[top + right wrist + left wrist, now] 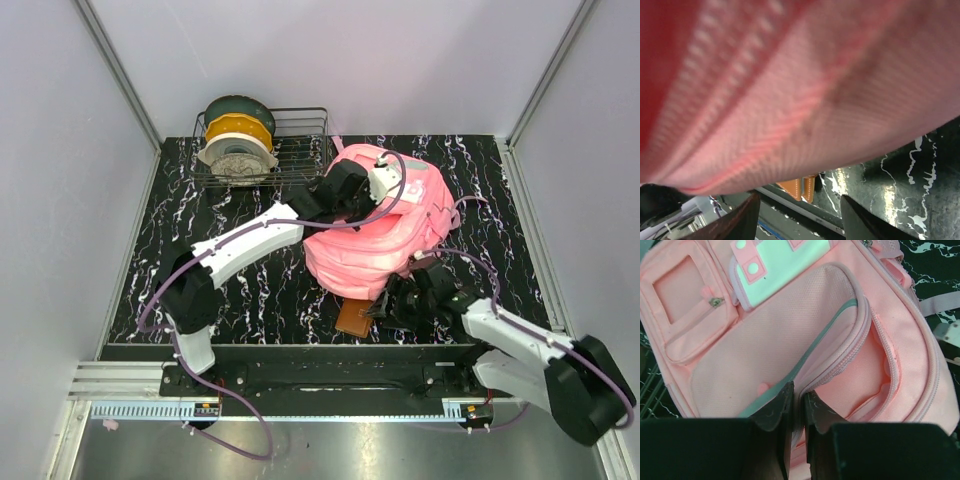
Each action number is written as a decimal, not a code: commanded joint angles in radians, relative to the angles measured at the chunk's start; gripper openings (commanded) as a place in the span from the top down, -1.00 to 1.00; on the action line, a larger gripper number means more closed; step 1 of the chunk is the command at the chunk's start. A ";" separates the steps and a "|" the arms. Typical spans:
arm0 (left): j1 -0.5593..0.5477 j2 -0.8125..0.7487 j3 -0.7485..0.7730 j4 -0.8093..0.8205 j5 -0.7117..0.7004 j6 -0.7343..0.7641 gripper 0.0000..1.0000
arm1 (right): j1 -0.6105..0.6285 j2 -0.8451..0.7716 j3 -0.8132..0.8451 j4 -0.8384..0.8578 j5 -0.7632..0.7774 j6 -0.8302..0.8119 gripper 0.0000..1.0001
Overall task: Pack the student bag
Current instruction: Pick up the stationery from the center of the board.
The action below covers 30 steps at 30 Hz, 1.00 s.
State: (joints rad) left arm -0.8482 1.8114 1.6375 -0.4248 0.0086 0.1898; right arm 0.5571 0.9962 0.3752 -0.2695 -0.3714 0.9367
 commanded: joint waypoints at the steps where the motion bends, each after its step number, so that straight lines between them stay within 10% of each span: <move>1: 0.021 -0.058 -0.082 0.095 -0.038 -0.070 1.00 | 0.058 0.114 0.008 0.199 0.083 0.050 -0.40; 19: 0.023 -0.067 -0.208 0.176 -0.016 -0.113 1.00 | 0.214 0.306 -0.038 0.389 0.410 0.206 -0.22; 26: 0.023 -0.072 -0.214 0.173 0.010 -0.121 1.00 | 0.233 0.389 0.001 0.385 0.457 0.214 0.21; 30: 0.024 -0.077 -0.223 0.176 0.008 -0.122 1.00 | 0.239 0.401 0.010 0.394 0.450 0.200 0.78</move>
State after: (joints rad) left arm -0.8322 1.7622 1.4338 -0.2573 0.0200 0.1104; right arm 0.7837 1.3575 0.3828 0.2028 -0.0048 1.1816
